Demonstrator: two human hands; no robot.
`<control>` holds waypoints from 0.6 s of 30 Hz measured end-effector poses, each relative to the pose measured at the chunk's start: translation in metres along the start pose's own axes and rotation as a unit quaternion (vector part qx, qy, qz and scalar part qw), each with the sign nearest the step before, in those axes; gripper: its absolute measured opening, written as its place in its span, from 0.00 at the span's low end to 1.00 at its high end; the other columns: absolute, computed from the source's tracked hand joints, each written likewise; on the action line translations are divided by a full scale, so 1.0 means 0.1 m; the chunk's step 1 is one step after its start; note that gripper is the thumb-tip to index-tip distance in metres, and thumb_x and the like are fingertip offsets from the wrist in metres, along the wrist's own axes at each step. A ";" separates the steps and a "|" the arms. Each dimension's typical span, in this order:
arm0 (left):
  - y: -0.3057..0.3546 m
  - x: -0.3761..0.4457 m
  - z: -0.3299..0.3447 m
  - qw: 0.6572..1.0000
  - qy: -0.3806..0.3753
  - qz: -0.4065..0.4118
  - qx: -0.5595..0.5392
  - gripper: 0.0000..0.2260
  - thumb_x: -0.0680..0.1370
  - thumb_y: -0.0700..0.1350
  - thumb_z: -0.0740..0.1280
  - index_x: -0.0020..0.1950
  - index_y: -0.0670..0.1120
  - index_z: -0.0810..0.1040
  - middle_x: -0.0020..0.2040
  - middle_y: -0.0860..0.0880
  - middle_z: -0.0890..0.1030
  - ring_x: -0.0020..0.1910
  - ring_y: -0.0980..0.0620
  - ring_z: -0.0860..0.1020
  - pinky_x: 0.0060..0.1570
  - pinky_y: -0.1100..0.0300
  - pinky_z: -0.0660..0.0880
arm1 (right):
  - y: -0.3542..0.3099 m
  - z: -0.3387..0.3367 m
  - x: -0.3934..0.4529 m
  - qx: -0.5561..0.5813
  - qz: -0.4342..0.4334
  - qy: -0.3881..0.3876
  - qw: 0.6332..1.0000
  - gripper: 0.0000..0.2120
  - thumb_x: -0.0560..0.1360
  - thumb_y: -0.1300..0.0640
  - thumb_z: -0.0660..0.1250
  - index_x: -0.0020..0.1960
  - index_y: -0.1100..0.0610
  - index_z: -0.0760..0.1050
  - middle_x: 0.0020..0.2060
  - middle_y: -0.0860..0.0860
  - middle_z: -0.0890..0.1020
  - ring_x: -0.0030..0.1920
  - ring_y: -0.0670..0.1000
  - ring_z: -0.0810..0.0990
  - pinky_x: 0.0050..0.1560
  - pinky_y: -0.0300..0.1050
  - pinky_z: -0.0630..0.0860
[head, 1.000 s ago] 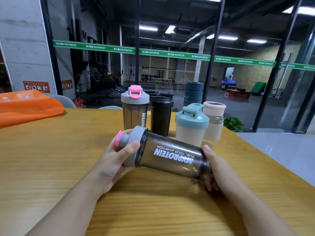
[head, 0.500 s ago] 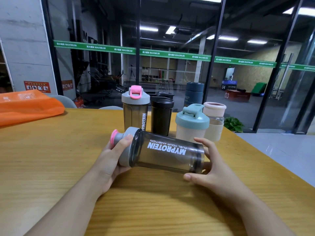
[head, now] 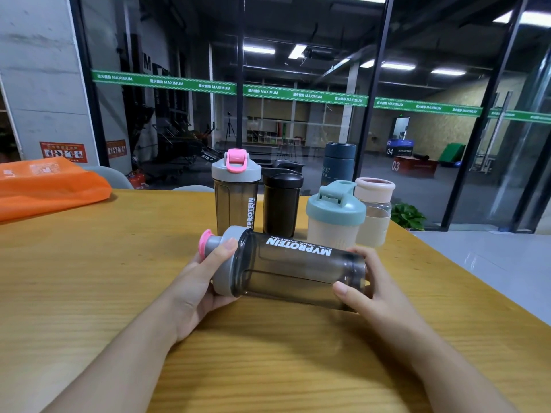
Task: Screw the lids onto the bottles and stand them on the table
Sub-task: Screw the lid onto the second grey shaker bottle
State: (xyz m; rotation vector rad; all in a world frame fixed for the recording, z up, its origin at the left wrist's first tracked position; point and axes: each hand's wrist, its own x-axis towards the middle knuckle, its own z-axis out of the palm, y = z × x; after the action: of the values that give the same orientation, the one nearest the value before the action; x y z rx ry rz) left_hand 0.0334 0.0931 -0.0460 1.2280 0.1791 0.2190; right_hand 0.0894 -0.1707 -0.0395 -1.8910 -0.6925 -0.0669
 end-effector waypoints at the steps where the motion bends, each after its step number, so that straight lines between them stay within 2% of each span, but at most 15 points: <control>1: 0.00 0.00 0.00 1.000 -0.001 0.005 0.000 0.51 0.52 0.60 0.79 0.73 0.56 0.64 0.62 0.42 0.78 0.55 0.45 0.80 0.45 0.50 0.80 | 0.01 0.00 0.01 0.006 0.010 0.000 1.000 0.26 0.58 0.33 0.66 0.56 0.32 0.66 0.48 0.41 0.81 0.47 0.55 0.79 0.50 0.47 0.76; 2: 0.00 -0.01 0.01 1.000 -0.001 0.009 0.000 0.49 0.54 0.60 0.78 0.73 0.56 0.64 0.62 0.43 0.78 0.56 0.45 0.79 0.45 0.50 0.80 | 0.00 0.00 0.02 0.016 0.024 -0.002 1.000 0.26 0.59 0.33 0.66 0.56 0.33 0.67 0.46 0.40 0.82 0.42 0.51 0.79 0.45 0.43 0.76; 4: -0.01 -0.01 0.03 1.000 -0.003 0.021 0.000 0.45 0.59 0.58 0.78 0.73 0.58 0.62 0.62 0.43 0.77 0.57 0.45 0.79 0.47 0.48 0.80 | -0.03 0.01 0.02 0.045 0.042 -0.007 0.998 0.21 0.66 0.38 0.68 0.57 0.39 0.70 0.39 0.39 0.83 0.32 0.38 0.77 0.34 0.31 0.70; 6: 0.00 -0.03 0.04 0.999 0.000 0.035 -0.001 0.43 0.62 0.56 0.78 0.72 0.60 0.61 0.61 0.44 0.77 0.56 0.46 0.78 0.48 0.49 0.79 | -0.04 -0.01 0.03 0.056 0.061 -0.014 0.996 0.13 0.73 0.44 0.68 0.56 0.44 0.72 0.29 0.36 0.79 0.26 0.36 0.74 0.28 0.27 0.66; 8: 0.00 -0.03 0.04 0.999 -0.003 0.035 0.012 0.47 0.58 0.57 0.78 0.73 0.56 0.62 0.61 0.44 0.78 0.54 0.47 0.79 0.46 0.50 0.80 | -0.04 -0.02 0.04 0.055 0.081 -0.020 0.995 0.14 0.73 0.41 0.66 0.54 0.47 0.73 0.25 0.37 0.77 0.22 0.40 0.69 0.25 0.30 0.62; 11: 0.00 -0.04 0.03 0.999 -0.017 0.041 0.025 0.48 0.54 0.57 0.76 0.73 0.54 0.65 0.61 0.43 0.78 0.54 0.46 0.79 0.48 0.50 0.79 | -0.07 -0.01 0.05 0.070 0.112 -0.028 0.991 0.20 0.71 0.35 0.65 0.53 0.49 0.75 0.35 0.47 0.81 0.23 0.45 0.61 0.24 0.36 0.57; 12: 0.00 -0.05 0.03 0.999 -0.018 0.043 0.025 0.46 0.54 0.57 0.77 0.70 0.54 0.68 0.60 0.43 0.79 0.54 0.46 0.80 0.49 0.50 0.79 | -0.08 0.00 0.05 0.064 0.114 -0.029 0.991 0.21 0.70 0.34 0.63 0.53 0.49 0.76 0.36 0.49 0.82 0.24 0.47 0.62 0.24 0.37 0.57; 15: 0.02 -0.07 0.06 0.998 -0.022 0.055 0.023 0.33 0.52 0.56 0.79 0.57 0.58 0.77 0.54 0.45 0.82 0.47 0.49 0.81 0.44 0.54 0.79 | -0.09 0.00 0.05 0.021 0.133 -0.024 0.991 0.20 0.70 0.31 0.60 0.51 0.45 0.74 0.26 0.49 0.75 0.24 0.48 0.67 0.26 0.38 0.61; 17: 0.02 -0.07 0.07 0.998 -0.014 0.064 0.014 0.25 0.56 0.55 0.77 0.51 0.60 0.77 0.51 0.46 0.83 0.46 0.50 0.81 0.43 0.55 0.78 | -0.08 0.01 0.05 0.006 0.142 -0.032 0.989 0.18 0.73 0.33 0.59 0.53 0.45 0.72 0.25 0.49 0.74 0.23 0.46 0.69 0.28 0.38 0.63; 18: 0.03 -0.07 0.06 0.998 -0.010 0.066 0.009 0.24 0.57 0.55 0.77 0.52 0.61 0.77 0.51 0.46 0.82 0.46 0.50 0.80 0.44 0.55 0.78 | -0.08 0.02 0.05 0.009 0.136 -0.034 0.990 0.16 0.75 0.36 0.58 0.54 0.45 0.71 0.27 0.48 0.76 0.23 0.45 0.71 0.28 0.38 0.65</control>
State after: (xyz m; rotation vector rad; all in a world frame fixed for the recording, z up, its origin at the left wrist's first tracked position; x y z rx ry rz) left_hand 0.0281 0.0863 -0.0413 1.2612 0.0830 0.3210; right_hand 0.0887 -0.1646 -0.0318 -1.9603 -0.4727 0.1770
